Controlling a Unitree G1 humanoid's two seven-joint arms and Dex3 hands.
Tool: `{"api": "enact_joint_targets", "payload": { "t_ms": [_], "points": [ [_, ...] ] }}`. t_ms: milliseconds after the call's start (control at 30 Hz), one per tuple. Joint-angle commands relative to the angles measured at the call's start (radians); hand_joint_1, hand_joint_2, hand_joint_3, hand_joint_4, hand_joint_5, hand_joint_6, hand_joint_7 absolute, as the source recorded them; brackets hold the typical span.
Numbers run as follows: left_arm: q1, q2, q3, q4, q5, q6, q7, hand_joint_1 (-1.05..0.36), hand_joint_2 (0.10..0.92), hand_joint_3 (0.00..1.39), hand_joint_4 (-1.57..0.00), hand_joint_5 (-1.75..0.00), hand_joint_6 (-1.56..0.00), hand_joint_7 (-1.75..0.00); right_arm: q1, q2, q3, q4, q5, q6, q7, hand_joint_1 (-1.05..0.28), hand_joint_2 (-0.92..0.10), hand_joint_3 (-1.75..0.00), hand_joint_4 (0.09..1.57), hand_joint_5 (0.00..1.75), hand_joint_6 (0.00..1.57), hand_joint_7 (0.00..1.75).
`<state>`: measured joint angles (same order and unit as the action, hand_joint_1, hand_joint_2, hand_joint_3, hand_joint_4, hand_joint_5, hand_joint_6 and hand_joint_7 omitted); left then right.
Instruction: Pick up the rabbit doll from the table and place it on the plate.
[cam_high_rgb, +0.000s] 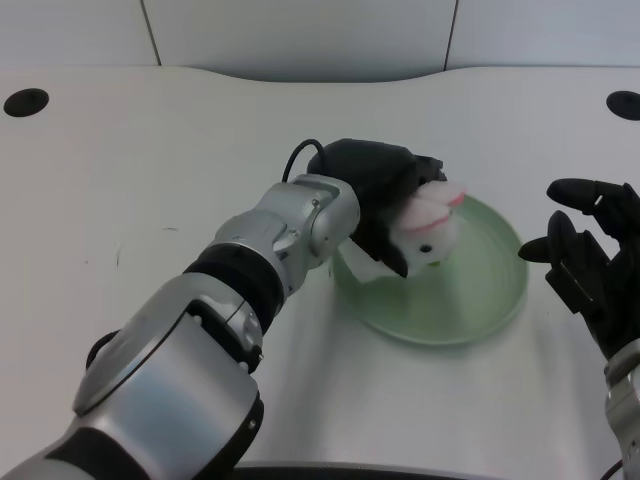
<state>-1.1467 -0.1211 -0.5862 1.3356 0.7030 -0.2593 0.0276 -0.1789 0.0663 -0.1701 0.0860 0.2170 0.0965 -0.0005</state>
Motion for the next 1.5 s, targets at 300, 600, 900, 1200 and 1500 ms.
{"api": "enact_joint_targets", "payload": {
  "t_ms": [300,600,900,1200,1500],
  "points": [
    [-0.024,0.011,0.029,0.002,-0.04,0.059,-0.14,-0.85,0.796,0.01,0.0,0.0,-0.03,0.0,0.004,-0.014,-0.014,0.001,0.017,0.005,0.02,-0.29,-0.92,-0.64,0.35,1.71,0.31,1.46],
    [-0.045,0.048,0.1,-0.01,-0.108,0.042,-0.166,-0.92,0.81,0.01,0.0,0.0,-0.01,0.0,0.0,-0.012,-0.017,-0.006,0.006,0.024,0.008,-0.28,-0.92,-0.65,0.34,1.68,0.29,1.45],
    [-0.036,0.143,0.211,-0.045,-0.208,-0.023,-0.201,-0.95,0.847,0.01,0.0,-0.27,-0.01,-0.43,-0.008,-0.018,-0.02,0.02,0.004,0.002,0.018,-0.29,-0.92,-0.64,0.34,1.69,0.3,1.46],
    [0.071,0.251,0.409,-0.1,-0.443,-0.084,-0.405,-0.84,0.888,0.01,0.0,-1.11,0.0,-1.09,-0.029,-0.026,-0.025,0.054,0.005,-0.021,0.027,-0.29,-0.92,-0.64,0.35,1.69,0.32,1.46],
    [0.336,0.328,0.58,-0.227,-0.637,-0.108,-0.454,-0.75,0.921,0.18,-0.11,-1.48,-0.01,-1.19,-0.034,-0.024,-0.023,0.051,0.004,-0.004,0.015,-0.27,-0.92,-0.64,0.36,1.69,0.31,1.46]
  ]
}}
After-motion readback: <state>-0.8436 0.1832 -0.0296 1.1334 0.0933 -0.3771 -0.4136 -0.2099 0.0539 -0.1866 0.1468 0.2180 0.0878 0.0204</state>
